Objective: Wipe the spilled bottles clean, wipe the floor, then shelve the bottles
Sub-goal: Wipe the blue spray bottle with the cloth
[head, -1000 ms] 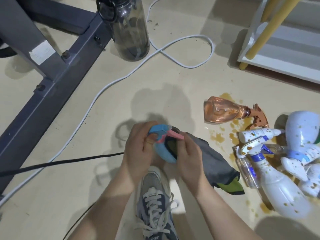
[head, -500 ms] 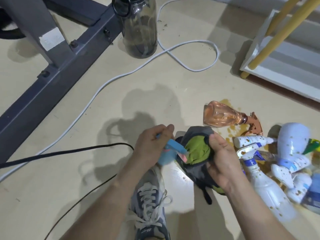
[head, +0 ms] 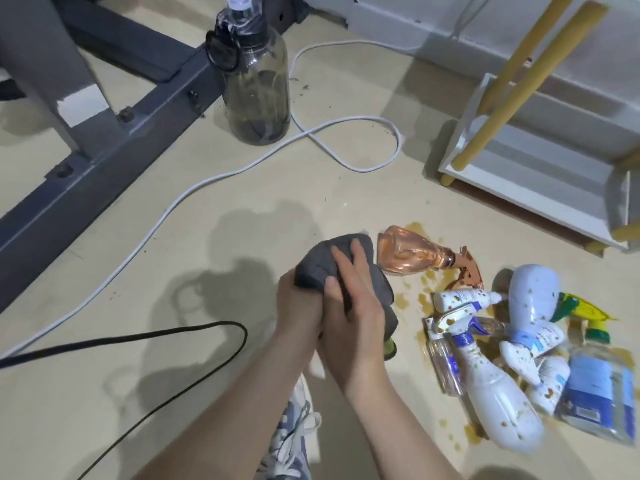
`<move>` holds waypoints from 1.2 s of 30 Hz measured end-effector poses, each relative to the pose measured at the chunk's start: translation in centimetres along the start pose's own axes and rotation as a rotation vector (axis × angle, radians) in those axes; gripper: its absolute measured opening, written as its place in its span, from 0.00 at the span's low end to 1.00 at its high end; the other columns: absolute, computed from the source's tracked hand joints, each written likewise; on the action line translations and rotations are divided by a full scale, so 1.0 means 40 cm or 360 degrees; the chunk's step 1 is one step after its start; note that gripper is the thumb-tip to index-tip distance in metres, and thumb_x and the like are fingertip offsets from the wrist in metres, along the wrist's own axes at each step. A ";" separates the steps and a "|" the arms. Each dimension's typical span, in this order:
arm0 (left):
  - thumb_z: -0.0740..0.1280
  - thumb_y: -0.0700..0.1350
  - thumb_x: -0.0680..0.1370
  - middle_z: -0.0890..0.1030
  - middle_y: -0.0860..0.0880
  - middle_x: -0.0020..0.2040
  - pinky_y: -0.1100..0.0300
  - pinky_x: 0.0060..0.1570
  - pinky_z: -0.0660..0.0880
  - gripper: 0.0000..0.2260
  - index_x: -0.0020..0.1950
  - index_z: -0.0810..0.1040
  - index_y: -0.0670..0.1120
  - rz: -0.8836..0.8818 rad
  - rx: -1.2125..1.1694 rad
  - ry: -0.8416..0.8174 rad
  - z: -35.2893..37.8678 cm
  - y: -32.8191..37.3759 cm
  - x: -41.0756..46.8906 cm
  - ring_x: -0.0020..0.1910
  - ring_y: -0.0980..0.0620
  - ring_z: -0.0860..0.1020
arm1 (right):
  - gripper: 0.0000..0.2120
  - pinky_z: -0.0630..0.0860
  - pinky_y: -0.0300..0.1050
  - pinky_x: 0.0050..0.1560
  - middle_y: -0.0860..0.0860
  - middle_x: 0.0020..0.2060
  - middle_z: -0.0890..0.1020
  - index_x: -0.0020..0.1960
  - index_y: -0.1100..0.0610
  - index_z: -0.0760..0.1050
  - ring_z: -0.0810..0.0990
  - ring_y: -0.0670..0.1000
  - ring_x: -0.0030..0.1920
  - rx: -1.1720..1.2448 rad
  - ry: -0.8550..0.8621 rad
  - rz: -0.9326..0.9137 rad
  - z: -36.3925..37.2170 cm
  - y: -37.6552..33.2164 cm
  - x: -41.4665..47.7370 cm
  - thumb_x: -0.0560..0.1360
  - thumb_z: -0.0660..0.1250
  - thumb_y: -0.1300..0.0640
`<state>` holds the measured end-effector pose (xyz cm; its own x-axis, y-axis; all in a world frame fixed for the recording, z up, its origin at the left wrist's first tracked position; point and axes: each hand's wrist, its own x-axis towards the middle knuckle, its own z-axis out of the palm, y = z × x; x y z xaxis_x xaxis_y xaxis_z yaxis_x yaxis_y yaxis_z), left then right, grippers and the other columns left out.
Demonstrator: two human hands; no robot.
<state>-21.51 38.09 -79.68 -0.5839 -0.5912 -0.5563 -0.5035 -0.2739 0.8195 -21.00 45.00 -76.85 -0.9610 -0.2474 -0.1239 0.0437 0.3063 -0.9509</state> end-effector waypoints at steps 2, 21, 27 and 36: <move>0.61 0.36 0.81 0.76 0.53 0.38 0.62 0.35 0.74 0.09 0.44 0.73 0.48 -0.0017 0.0025 -0.0163 -0.011 -0.007 -0.010 0.38 0.53 0.77 | 0.19 0.51 0.23 0.68 0.40 0.76 0.57 0.69 0.41 0.68 0.55 0.36 0.74 -0.0204 0.0006 -0.0097 0.017 0.048 0.030 0.82 0.62 0.58; 0.72 0.46 0.69 0.75 0.54 0.64 0.60 0.65 0.71 0.30 0.68 0.68 0.59 0.0342 0.0558 -0.0942 0.021 -0.076 -0.002 0.61 0.59 0.76 | 0.19 0.68 0.43 0.34 0.47 0.27 0.77 0.34 0.50 0.70 0.75 0.48 0.31 -0.0588 0.0412 0.0159 -0.116 0.188 0.029 0.82 0.58 0.45; 0.72 0.67 0.64 0.64 0.56 0.74 0.58 0.62 0.64 0.48 0.77 0.52 0.58 0.0740 0.1631 -0.0684 -0.032 -0.014 -0.017 0.70 0.51 0.63 | 0.22 0.67 0.47 0.37 0.47 0.27 0.73 0.32 0.54 0.69 0.70 0.49 0.31 -0.0118 0.0691 0.0517 -0.134 0.159 0.068 0.83 0.57 0.48; 0.68 0.66 0.61 0.77 0.58 0.41 0.62 0.32 0.64 0.22 0.50 0.70 0.59 0.0996 0.2092 -0.0669 -0.064 0.055 -0.002 0.40 0.56 0.74 | 0.15 0.80 0.52 0.53 0.48 0.49 0.84 0.58 0.50 0.74 0.84 0.48 0.50 0.0119 0.0025 0.0488 -0.204 0.150 0.075 0.74 0.73 0.51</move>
<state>-20.96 35.59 -77.48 -0.9326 -0.0370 -0.3591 -0.1737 0.9180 0.3565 -25.85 53.60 -80.62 -0.9040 -0.1398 -0.4040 0.3512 0.2961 -0.8883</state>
